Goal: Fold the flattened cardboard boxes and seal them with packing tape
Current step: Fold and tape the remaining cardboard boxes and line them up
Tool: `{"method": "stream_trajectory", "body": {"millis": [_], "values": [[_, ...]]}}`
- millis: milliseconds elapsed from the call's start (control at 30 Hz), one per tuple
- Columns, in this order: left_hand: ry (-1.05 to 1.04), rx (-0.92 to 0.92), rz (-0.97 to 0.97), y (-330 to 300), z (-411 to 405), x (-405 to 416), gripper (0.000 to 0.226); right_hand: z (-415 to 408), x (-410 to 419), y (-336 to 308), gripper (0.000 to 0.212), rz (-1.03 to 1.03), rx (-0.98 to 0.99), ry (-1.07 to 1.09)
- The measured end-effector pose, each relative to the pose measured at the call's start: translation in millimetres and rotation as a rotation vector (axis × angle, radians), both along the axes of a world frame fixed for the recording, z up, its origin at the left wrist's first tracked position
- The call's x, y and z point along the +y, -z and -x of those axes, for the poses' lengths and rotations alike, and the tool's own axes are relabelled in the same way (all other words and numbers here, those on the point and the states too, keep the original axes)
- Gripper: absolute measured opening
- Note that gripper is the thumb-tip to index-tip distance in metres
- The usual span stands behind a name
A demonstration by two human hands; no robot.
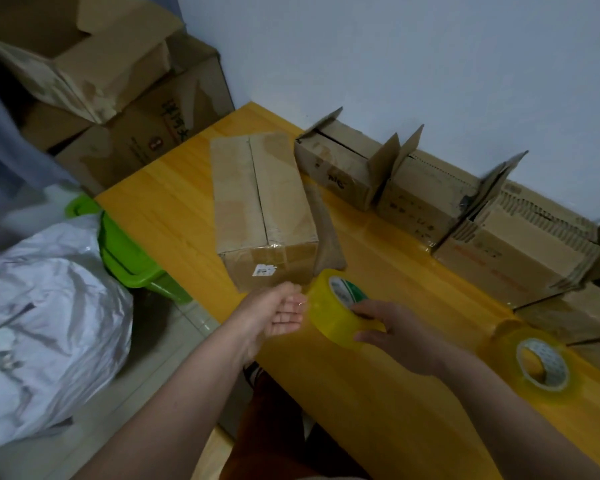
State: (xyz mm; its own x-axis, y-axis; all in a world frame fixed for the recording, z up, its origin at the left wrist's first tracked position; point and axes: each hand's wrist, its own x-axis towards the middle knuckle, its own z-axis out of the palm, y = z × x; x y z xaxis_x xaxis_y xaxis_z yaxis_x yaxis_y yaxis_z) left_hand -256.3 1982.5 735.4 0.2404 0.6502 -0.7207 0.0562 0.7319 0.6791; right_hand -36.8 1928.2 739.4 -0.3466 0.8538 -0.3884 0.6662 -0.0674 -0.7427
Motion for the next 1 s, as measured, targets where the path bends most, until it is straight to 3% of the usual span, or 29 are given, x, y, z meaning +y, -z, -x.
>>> {"method": "stream_trajectory", "body": {"millis": [367, 533, 667, 767, 867, 1000], "values": [[-0.034, -0.049, -0.018, 8.5, 0.6, -4.6, 0.008, 5.0, -0.5, -5.5, 0.041, -0.140, -0.178, -0.074], [-0.040, 0.045, -0.389, 7.7, -8.5, -16.2, 0.009, -2.1, 2.3, 2.7, 0.040, -0.061, -0.124, -0.019], [-0.071, 0.167, -0.660, 7.2, -14.1, -19.8, 0.013, -0.9, 6.5, 6.7, 0.018, -0.055, -0.016, 0.001], [-0.178, 0.176, -0.634, 6.0, -16.3, -18.6, 0.013, 6.7, 6.2, 9.4, 0.039, -0.104, 0.066, 0.071], [-0.293, 0.140, -0.571, 1.3, -18.6, -19.2, 0.014, 12.4, 1.8, 14.3, 0.064, -0.201, -0.002, 0.094], [-0.383, 0.033, -0.484, -9.5, -20.7, -20.9, 0.016, 12.0, 0.2, 26.7, 0.055, -0.440, 0.149, 0.362]]}}
